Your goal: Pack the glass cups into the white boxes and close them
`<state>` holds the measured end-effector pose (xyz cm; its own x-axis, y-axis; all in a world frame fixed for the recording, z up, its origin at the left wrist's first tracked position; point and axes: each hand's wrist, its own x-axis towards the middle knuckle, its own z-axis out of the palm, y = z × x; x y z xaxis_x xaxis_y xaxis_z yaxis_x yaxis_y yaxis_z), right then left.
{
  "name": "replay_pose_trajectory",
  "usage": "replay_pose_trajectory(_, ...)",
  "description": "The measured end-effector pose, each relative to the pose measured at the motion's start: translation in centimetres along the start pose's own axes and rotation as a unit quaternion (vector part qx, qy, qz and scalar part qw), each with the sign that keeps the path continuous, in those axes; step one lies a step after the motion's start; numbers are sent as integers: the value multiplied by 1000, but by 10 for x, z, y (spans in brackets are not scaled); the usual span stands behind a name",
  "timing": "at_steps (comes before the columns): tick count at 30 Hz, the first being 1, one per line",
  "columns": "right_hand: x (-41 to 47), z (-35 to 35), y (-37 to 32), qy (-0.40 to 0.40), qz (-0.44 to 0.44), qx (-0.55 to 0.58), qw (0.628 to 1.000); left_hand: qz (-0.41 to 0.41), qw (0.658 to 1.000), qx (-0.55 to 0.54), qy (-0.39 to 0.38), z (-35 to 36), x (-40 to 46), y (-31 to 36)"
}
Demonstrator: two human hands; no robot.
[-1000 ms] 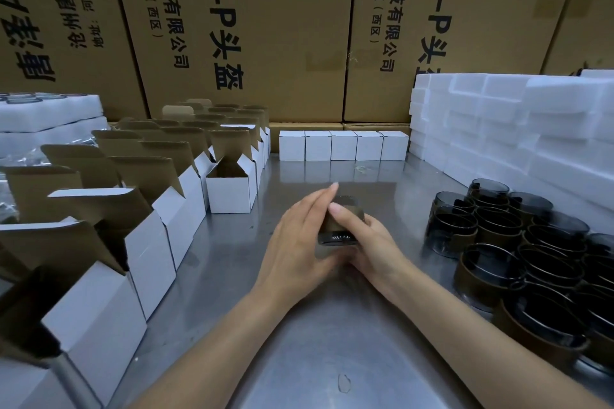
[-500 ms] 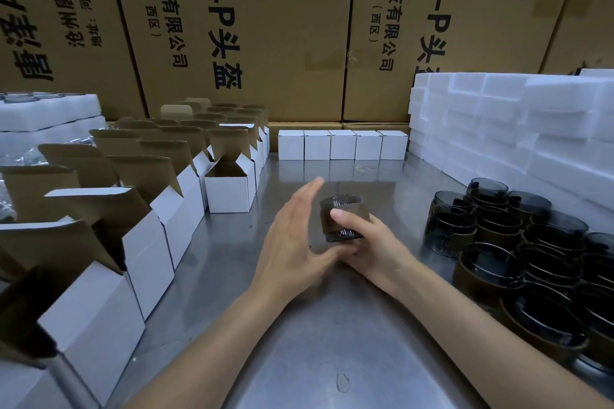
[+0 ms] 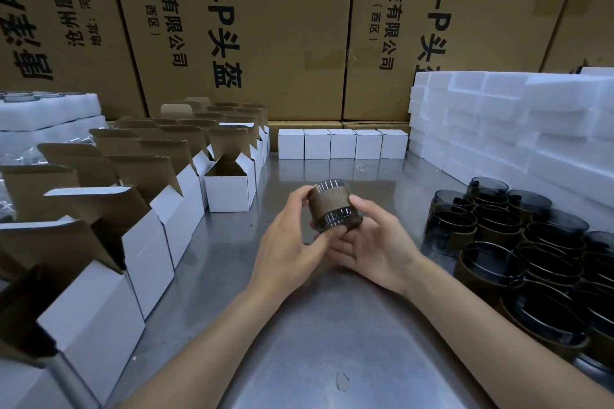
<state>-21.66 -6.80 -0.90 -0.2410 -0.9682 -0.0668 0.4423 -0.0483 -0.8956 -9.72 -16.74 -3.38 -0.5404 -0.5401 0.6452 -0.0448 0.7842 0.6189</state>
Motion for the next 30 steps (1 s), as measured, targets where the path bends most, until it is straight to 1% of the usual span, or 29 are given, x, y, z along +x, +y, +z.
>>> replay_pose_trajectory(3, 5, 3, 7, 72, -61, 5, 996, 13, 1000, 10, -23, 1, -1, -1)
replay_pose_trajectory(5, 7, 6, 11, 117, -89, 2, 989, 31, 999, 22, -23, 0, -2, 1)
replay_pose_trajectory(9, 8, 9, 14, 132, -106, -3, 986, 90, 995, 45, -15, -2, -2, 5)
replay_pose_trajectory(11, 8, 10, 16, 135, -110, -12, 985, 98, 993, 57, -16, -2, -1, 4)
replay_pose_trajectory(14, 8, 8, 13, 112, -85, -19, 990, 67, 997, 22, 4, -2, 0, 1)
replay_pose_trajectory(19, 5, -1, 2, 23, 6, 18, 1000, -9, 996, -67, 51, -1, 4, -6)
replay_pose_trajectory(21, 4, -3, 2, -8, 24, 14, 1000, -21, 995, -82, 56, -1, 4, -7)
replay_pose_trajectory(23, 5, -2, 2, -12, 27, 2, 1000, -23, 995, -85, 51, -1, 4, -7)
replay_pose_trajectory(25, 5, -1, 3, 15, 2, 5, 1000, -24, 996, -81, 35, -1, 4, -7)
replay_pose_trajectory(28, 7, 4, 10, 71, -87, 4, 994, -26, 998, -57, -9, 0, 2, -5)
replay_pose_trajectory(30, 8, 8, 15, 125, -127, -12, 984, -8, 999, -39, -23, 0, 1, -3)
